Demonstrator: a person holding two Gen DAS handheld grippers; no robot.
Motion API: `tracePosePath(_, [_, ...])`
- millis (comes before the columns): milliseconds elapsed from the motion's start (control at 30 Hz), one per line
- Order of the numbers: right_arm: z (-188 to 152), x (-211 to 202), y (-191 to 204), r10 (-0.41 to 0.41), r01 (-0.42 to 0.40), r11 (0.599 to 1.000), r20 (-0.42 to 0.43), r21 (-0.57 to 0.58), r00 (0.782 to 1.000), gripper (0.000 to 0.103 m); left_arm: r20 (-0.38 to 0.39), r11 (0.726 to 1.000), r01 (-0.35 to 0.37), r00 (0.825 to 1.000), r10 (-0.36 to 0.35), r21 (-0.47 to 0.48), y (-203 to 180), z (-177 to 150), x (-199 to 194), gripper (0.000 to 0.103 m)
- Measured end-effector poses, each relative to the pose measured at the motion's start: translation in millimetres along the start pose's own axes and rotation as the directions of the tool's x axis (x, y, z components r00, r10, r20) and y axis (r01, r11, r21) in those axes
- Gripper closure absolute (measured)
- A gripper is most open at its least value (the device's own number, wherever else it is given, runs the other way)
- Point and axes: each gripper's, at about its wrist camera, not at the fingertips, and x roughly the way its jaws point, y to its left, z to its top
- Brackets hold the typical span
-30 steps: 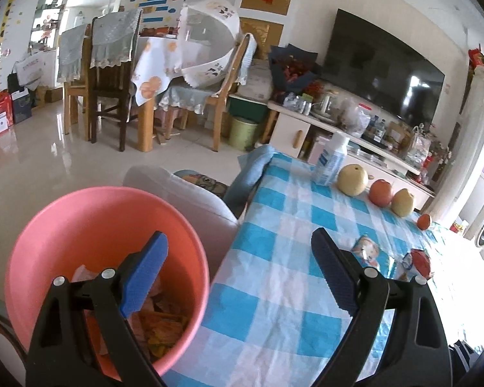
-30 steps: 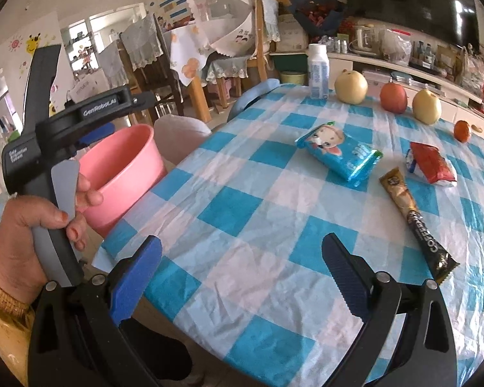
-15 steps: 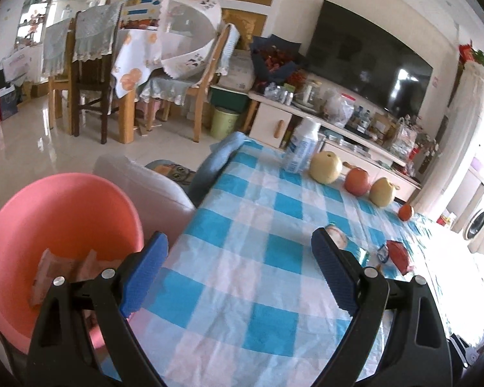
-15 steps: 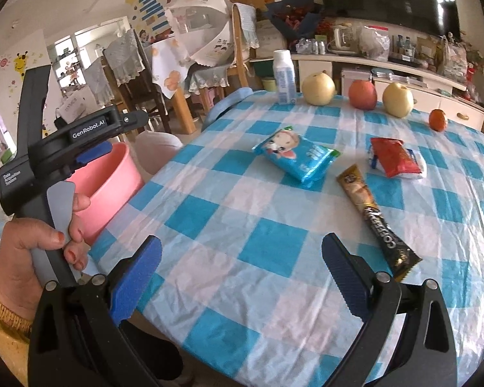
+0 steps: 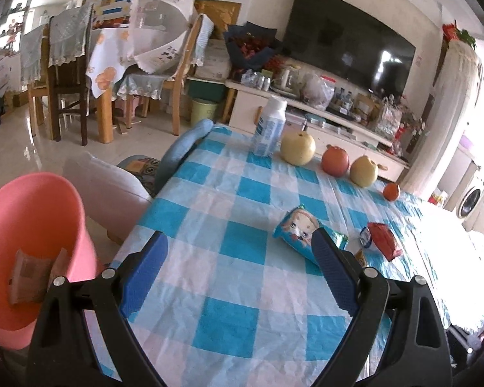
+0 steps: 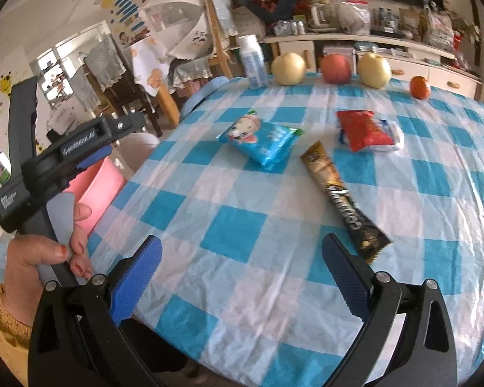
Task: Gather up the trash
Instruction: 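Move both empty tools back toward the remaining items on the table, then grasp the COFFEEMIX stick with the left tool while the right tool grasps the red snack bag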
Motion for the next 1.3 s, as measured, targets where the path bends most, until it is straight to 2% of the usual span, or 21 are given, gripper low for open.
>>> tracePosePath(267, [12, -13, -41, -0.025, 0.022, 0.997, 0.046, 0.08, 0.999, 0.005, -0.039, 0.998, 0.028, 0.999, -0.025, 0.059, -24, -7, 13, 0.012])
tracePosePath(367, [19, -21, -63, -0.057, 0.048, 0.993, 0.078, 0.106, 0.995, 0.005, -0.071, 0.995, 0.06, 0.996, -0.055, 0.081, -37, -11, 20, 0.012])
tracePosePath(700, [45, -34, -138, -0.179, 0.14, 0.962, 0.155, 0.233, 0.972, 0.008, -0.201, 0.961, 0.206, 0.965, -0.168, 0.186, -98, -40, 37, 0.012])
tracePosePath(733, [48, -32, -144, -0.182, 0.143, 0.961, 0.153, 0.238, 0.971, 0.009, -0.223, 0.954, 0.242, 0.954, -0.201, 0.177, -106, -44, 39, 0.012])
tracePosePath(800, [52, -25, -152, -0.182, 0.144, 0.958, 0.138, 0.247, 0.973, 0.026, -0.247, 0.944, 0.281, 0.94, -0.235, 0.173, -119, -50, 42, 0.012])
tracePosePath(933, [61, -10, -159, -0.141, 0.108, 0.964, 0.123, 0.243, 0.982, 0.028, -0.279, 0.925, 0.325, 0.923, -0.265, 0.196, -145, -58, 48, 0.013])
tracePosePath(967, [65, -6, -158, -0.136, 0.105, 0.968, 0.122, 0.23, 0.983, 0.03, -0.292, 0.922, 0.339, 0.915, -0.277, 0.188, -150, -60, 51, 0.016])
tracePosePath(1000, [68, -1, -156, -0.124, 0.097, 0.973, 0.118, 0.209, 0.985, 0.033, -0.306, 0.922, 0.344, 0.91, -0.28, 0.178, -155, -61, 55, 0.023])
tracePosePath(1100, [77, 12, -150, -0.1, 0.082, 0.982, 0.099, 0.167, 0.99, 0.038, -0.348, 0.93, 0.34, 0.896, -0.275, 0.139, -165, -65, 68, 0.026])
tracePosePath(1167, [81, 19, -150, -0.085, 0.071, 0.986, 0.091, 0.153, 0.992, 0.042, -0.361, 0.933, 0.333, 0.894, -0.267, 0.135, -171, -67, 74, 0.026])
tracePosePath(1300, [90, 33, -155, -0.055, 0.043, 0.988, 0.08, 0.147, 0.995, 0.049, -0.365, 0.944, 0.292, 0.905, -0.221, 0.152, -181, -67, 83, 0.03])
